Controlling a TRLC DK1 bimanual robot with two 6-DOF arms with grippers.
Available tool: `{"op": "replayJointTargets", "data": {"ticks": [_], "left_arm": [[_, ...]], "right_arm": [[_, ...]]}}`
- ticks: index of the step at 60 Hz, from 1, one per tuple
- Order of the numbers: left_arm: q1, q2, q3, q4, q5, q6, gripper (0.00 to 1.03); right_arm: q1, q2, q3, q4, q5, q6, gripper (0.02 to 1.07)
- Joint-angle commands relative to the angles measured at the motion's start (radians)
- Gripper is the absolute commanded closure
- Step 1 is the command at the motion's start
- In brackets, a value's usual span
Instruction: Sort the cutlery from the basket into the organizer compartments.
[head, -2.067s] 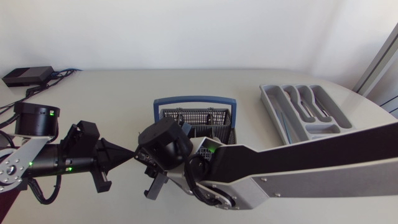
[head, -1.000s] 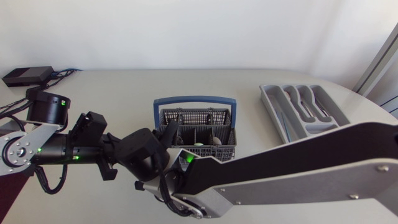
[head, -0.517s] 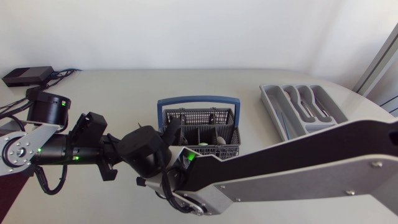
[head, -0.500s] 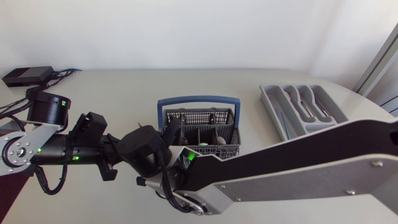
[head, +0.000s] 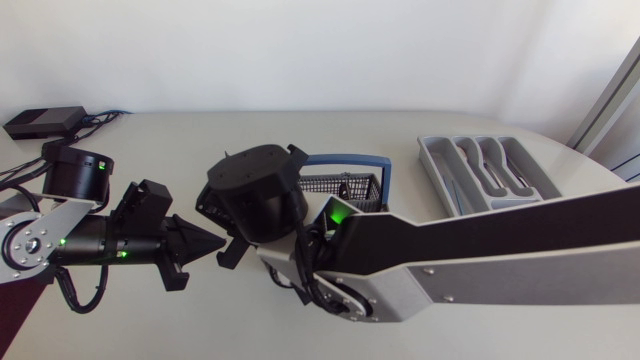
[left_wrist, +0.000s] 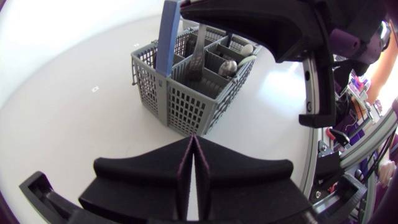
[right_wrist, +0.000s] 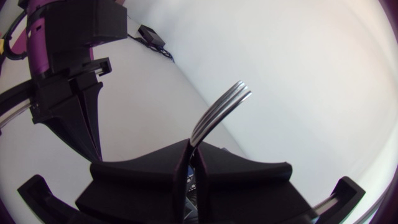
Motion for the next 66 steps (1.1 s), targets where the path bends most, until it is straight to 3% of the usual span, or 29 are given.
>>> {"op": "replayJointTargets", "data": {"ticks": [1, 12, 29, 42, 66], "left_arm": [[-0.016, -0.009, 0.005, 0.002, 0.009, -0.008, 1.0], [-0.03, -0.003, 0.014, 0.037, -0.004, -0.043, 1.0], [-0.048, 0.024, 0.049, 0.077, -0.116, -0.112, 0.99], [-0.107, 0.03, 0.054, 0.11, -0.22, -0.146, 0.95], [-0.226, 0.02, 0.115, 0.11, -0.274, -0.269, 0.85]], "right_arm": [[-0.012, -0.047, -0.001, -0.061, -0.03, 0.032, 1.01], [-0.038, -0.113, 0.031, -0.182, -0.122, 0.103, 1.01], [-0.041, -0.202, 0.088, -0.326, -0.168, 0.14, 1.01], [-0.047, -0.252, 0.135, -0.437, -0.215, 0.175, 1.01], [-0.122, -0.346, 0.132, -0.583, -0.172, 0.201, 1.01]]}}
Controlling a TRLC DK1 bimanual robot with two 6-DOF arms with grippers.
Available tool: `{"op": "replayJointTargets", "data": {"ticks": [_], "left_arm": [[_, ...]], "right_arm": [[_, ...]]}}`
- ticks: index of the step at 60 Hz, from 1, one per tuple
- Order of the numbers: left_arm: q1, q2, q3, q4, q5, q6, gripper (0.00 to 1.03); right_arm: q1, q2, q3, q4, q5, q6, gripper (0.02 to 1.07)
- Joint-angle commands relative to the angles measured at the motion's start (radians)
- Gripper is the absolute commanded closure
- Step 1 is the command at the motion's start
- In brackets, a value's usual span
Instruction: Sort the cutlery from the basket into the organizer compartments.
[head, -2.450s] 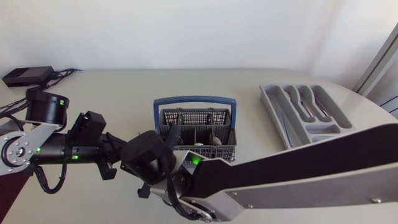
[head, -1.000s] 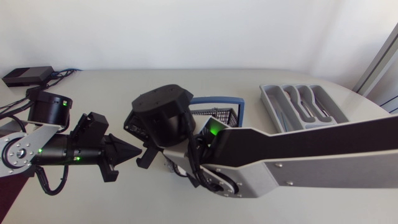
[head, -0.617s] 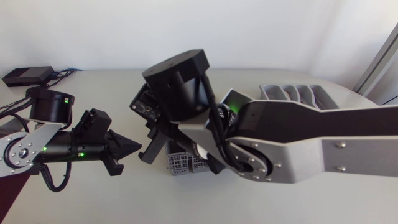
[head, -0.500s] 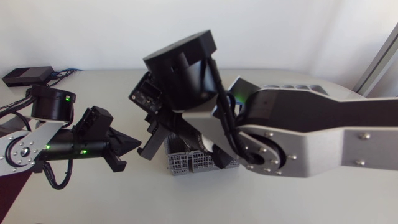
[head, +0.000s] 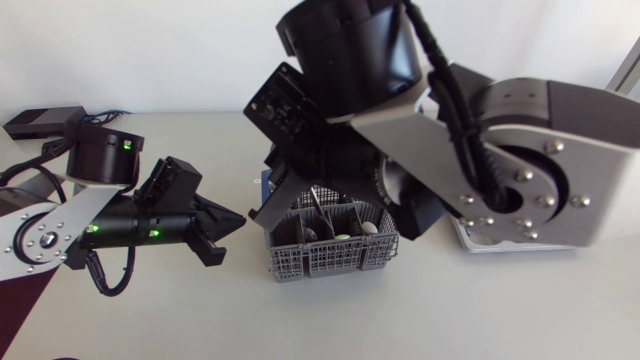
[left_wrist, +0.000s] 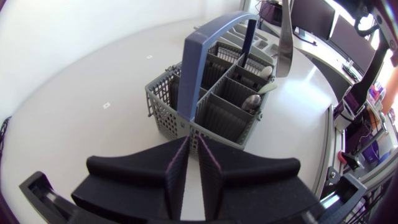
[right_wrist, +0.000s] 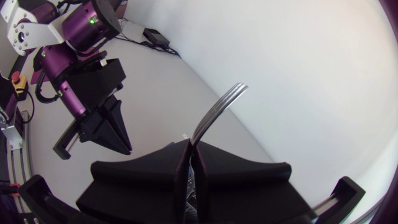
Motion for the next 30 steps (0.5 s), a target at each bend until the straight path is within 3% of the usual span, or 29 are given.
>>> {"op": "replayJointTargets", "data": {"ticks": [1, 19, 30], "left_arm": [[-0.031, 0.002, 0.04, 0.006, -0.018, -0.049, 0.85], [-0.079, 0.014, 0.07, 0.004, -0.064, -0.076, 0.84], [-0.074, 0.016, 0.07, 0.0, -0.066, -0.076, 0.84]], "right_arm": [[-0.023, -0.043, -0.001, -0.021, 0.019, 0.028, 1.01], [-0.129, -0.168, -0.084, -0.101, 0.103, 0.028, 1.01], [-0.331, -0.241, -0.114, -0.158, 0.111, 0.002, 1.01]]}}
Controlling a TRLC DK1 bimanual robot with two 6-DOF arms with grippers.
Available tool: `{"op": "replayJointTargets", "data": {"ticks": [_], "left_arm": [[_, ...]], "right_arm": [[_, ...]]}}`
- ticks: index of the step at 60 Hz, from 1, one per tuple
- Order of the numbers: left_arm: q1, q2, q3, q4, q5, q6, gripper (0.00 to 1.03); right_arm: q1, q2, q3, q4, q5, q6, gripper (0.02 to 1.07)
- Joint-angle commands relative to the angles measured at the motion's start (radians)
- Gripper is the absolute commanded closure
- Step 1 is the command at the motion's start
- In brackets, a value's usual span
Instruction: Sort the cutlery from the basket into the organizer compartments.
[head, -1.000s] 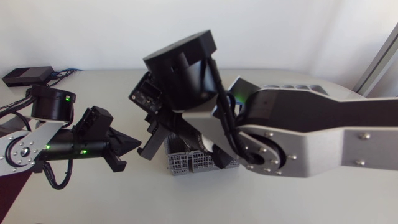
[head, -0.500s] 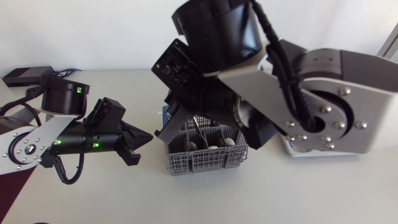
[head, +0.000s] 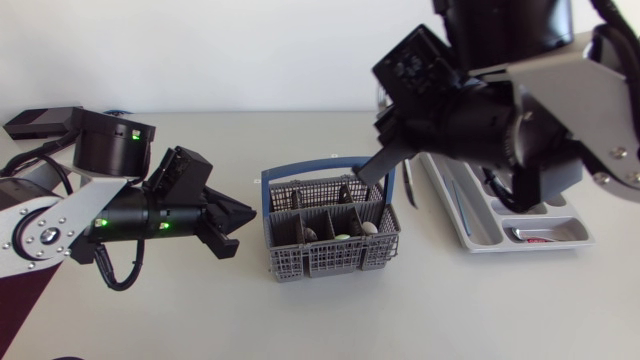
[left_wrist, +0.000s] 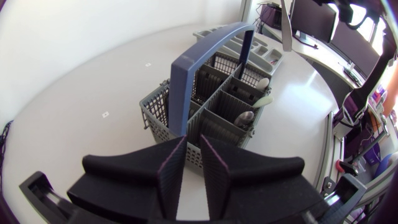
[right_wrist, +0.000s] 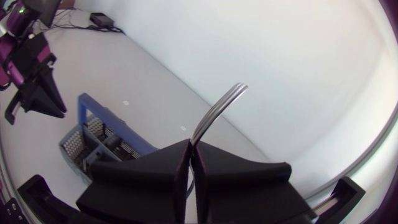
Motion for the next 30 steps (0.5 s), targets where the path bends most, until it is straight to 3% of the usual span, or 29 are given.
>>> {"op": "replayJointTargets", "data": {"ticks": [1, 12, 30], "left_arm": [[-0.005, 0.015, 0.027, 0.0, -0.004, -0.016, 0.84], [-0.008, 0.018, 0.03, 0.0, -0.006, -0.017, 0.84], [-0.009, 0.015, 0.035, -0.012, -0.013, -0.016, 0.84]], "right_arm": [[-0.11, -0.036, -0.036, -0.012, 0.017, -0.008, 1.01], [-0.344, -0.004, -0.065, 0.025, -0.018, -0.082, 1.01], [-0.644, 0.214, -0.02, 0.142, -0.08, -0.165, 1.01]]}}
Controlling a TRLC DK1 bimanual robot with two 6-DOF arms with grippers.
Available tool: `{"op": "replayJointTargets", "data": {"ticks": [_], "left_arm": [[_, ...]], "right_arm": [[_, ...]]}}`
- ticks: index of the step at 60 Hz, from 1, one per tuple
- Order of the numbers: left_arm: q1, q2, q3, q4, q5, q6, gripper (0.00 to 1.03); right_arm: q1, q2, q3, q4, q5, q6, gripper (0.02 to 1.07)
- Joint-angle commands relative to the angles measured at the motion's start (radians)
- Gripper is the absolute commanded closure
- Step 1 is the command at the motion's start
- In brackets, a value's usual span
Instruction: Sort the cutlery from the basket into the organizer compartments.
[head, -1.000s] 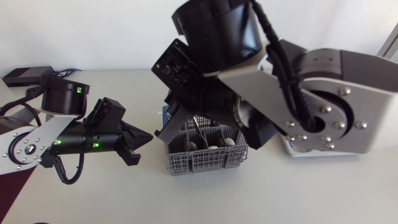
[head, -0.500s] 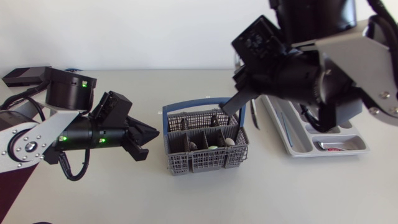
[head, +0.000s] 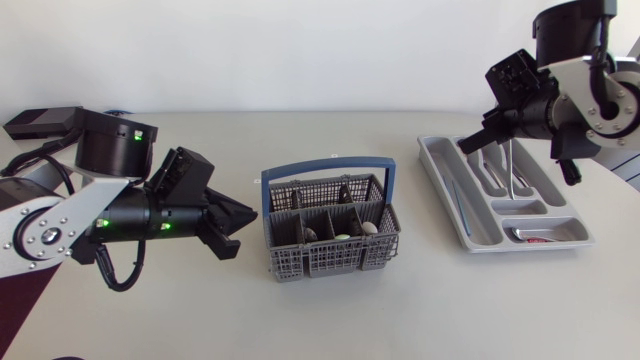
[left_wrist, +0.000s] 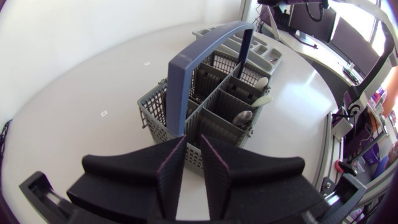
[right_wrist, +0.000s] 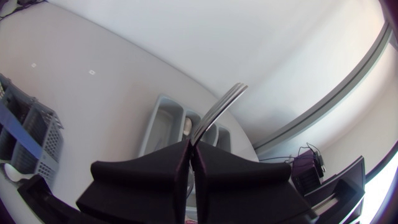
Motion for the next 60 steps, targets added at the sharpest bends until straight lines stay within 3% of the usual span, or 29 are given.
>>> {"op": "replayJointTargets", "data": {"ticks": [1, 23, 60], "left_arm": [[-0.002, 0.011, 0.032, -0.007, -0.01, -0.01, 0.84], [0.007, 0.002, 0.025, -0.013, -0.011, -0.001, 0.84], [0.034, 0.016, -0.008, 0.02, -0.011, 0.025, 0.84]], "right_arm": [[-0.067, 0.086, 0.017, 0.047, -0.007, -0.045, 1.01], [-0.257, 0.443, 0.239, 0.149, -0.006, -0.102, 1.01], [-0.3, 0.861, 0.597, 0.162, 0.085, -0.134, 1.01]]}}
